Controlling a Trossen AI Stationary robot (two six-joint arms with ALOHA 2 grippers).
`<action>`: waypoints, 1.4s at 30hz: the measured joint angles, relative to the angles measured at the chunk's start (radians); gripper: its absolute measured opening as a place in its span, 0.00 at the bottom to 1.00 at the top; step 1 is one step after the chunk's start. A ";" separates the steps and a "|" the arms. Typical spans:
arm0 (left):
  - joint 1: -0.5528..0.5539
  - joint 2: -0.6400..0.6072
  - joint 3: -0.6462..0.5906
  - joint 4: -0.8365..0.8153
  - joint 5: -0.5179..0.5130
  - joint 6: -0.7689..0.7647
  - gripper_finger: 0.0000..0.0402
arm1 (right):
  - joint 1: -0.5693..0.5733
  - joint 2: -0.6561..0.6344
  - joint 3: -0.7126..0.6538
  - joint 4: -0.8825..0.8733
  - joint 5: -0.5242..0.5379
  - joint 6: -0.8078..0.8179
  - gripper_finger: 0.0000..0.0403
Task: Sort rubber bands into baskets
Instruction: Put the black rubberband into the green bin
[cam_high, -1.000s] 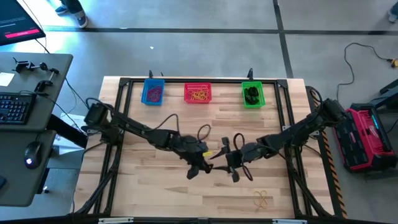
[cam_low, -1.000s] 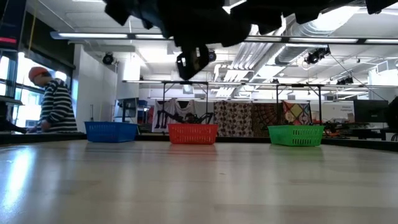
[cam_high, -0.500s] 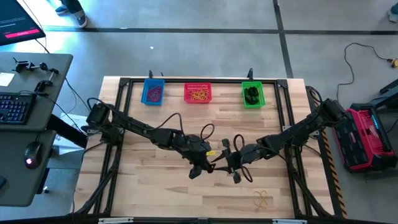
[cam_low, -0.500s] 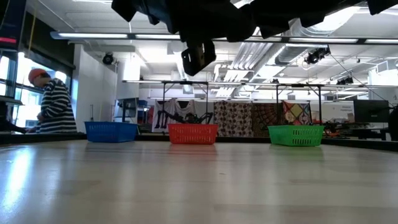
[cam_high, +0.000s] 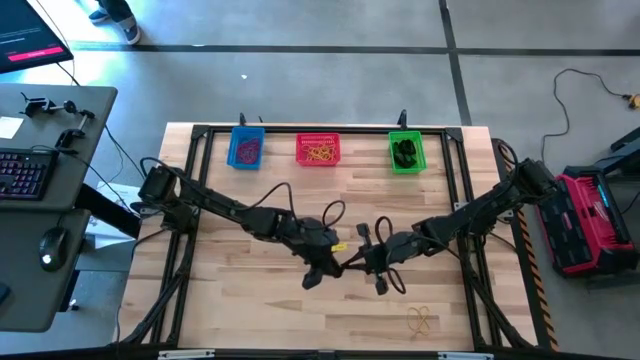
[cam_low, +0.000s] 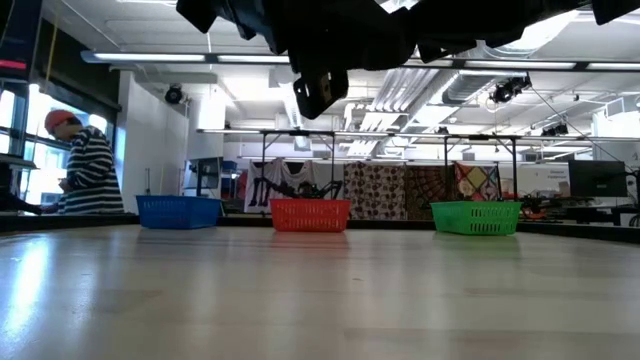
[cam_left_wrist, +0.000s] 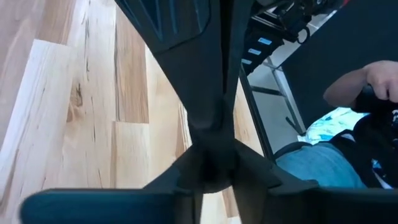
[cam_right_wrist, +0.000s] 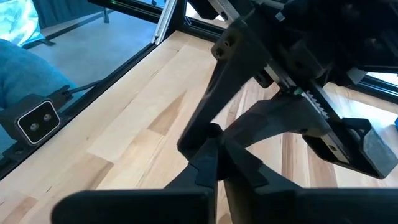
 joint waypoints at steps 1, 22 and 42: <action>-0.002 0.000 0.000 -0.003 0.000 0.001 0.17 | 0.000 0.000 0.000 -0.001 0.000 0.002 0.01; -0.091 -0.087 -0.073 -0.032 -0.410 0.243 0.45 | -0.003 -0.008 0.000 -0.116 0.075 0.097 0.00; -0.072 -0.086 -0.357 0.471 -0.382 0.195 0.45 | -0.399 -0.229 0.000 -0.659 0.375 0.206 0.00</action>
